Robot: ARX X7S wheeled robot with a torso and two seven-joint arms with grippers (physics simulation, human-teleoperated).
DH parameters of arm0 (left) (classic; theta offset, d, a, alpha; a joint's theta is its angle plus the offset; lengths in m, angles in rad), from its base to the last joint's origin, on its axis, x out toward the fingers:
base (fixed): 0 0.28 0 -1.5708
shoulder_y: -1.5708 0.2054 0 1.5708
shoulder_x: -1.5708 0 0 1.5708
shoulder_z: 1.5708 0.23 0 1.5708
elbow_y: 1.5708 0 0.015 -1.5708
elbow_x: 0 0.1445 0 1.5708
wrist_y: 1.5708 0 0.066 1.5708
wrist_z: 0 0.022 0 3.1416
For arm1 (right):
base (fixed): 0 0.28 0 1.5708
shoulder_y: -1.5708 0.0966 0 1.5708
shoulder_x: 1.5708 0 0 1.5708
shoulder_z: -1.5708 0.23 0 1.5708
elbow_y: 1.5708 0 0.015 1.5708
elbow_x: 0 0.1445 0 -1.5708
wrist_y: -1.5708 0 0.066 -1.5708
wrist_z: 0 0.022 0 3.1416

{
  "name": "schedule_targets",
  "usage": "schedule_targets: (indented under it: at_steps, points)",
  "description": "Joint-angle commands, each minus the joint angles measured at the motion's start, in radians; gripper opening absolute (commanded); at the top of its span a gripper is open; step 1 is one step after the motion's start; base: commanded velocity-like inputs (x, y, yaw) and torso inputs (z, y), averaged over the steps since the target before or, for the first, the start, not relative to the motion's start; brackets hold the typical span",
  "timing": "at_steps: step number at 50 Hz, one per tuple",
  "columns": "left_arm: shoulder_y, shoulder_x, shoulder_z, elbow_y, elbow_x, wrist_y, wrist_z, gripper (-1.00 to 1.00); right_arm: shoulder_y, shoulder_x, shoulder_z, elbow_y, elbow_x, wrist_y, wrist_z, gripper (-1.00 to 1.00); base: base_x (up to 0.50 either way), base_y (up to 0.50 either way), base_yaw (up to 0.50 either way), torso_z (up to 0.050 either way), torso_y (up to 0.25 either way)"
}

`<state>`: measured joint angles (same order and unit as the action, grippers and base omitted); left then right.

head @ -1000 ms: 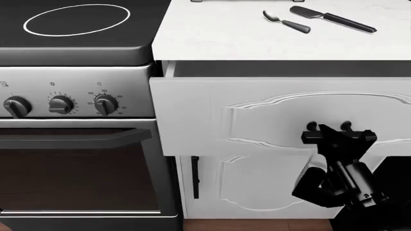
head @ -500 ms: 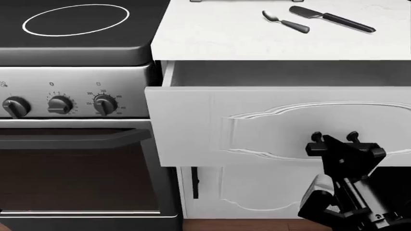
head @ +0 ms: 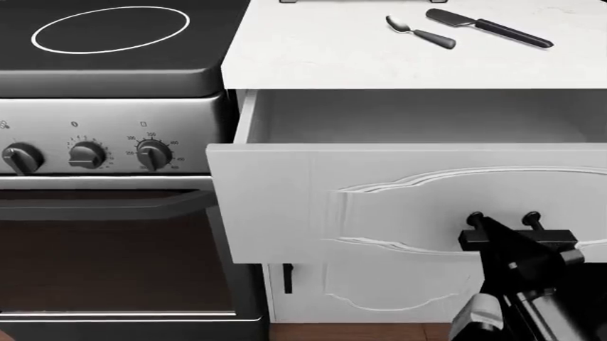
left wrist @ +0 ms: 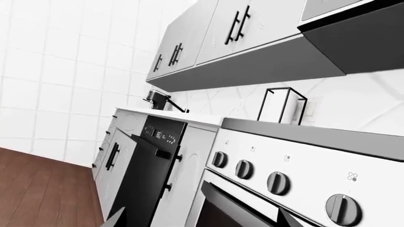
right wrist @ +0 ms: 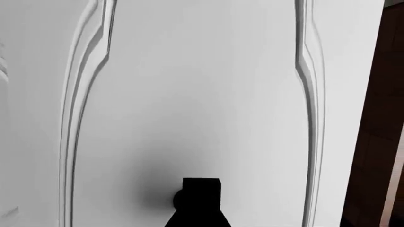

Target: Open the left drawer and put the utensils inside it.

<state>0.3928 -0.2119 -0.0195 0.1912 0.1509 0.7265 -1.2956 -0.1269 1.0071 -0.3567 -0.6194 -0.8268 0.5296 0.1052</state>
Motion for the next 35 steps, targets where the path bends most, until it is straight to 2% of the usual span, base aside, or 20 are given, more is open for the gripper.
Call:
schedule_targets:
  at_steps: [1, 3, 4, 26, 35]
  points:
    - [0.003, -0.001, -0.002, 0.004, 0.002, 0.004, -0.002, 1.00, -0.057, -0.032, -0.172, -0.040, 0.048, -0.021, -0.070, -1.00, 0.00, 0.00, 0.00, 0.000, 0.000]
    - [0.003, -0.001, -0.002, 0.003, 0.001, 0.005, -0.002, 1.00, -0.051, -0.037, -0.175, -0.032, 0.036, -0.013, -0.078, -1.00, 0.00, 0.00, 0.00, 0.000, -0.005]
    - [0.003, -0.001, -0.002, 0.004, 0.001, 0.005, -0.003, 1.00, -0.049, -0.039, -0.175, -0.033, 0.033, -0.011, -0.079, 1.00, 0.00, 0.00, 0.00, 0.000, 0.000]
    - [0.003, -0.002, -0.001, -0.001, -0.004, 0.007, -0.002, 1.00, -0.022, -0.056, -0.165, -0.058, 0.025, -0.045, -0.033, 1.00, 0.00, 0.00, 0.00, -0.001, -0.001]
    - [-0.001, -0.005, 0.004, -0.007, -0.009, 0.010, 0.003, 1.00, 0.010, -0.072, -0.063, -0.146, 0.082, -0.053, 0.071, 1.00, 0.00, 0.00, 0.00, 0.000, -0.001]
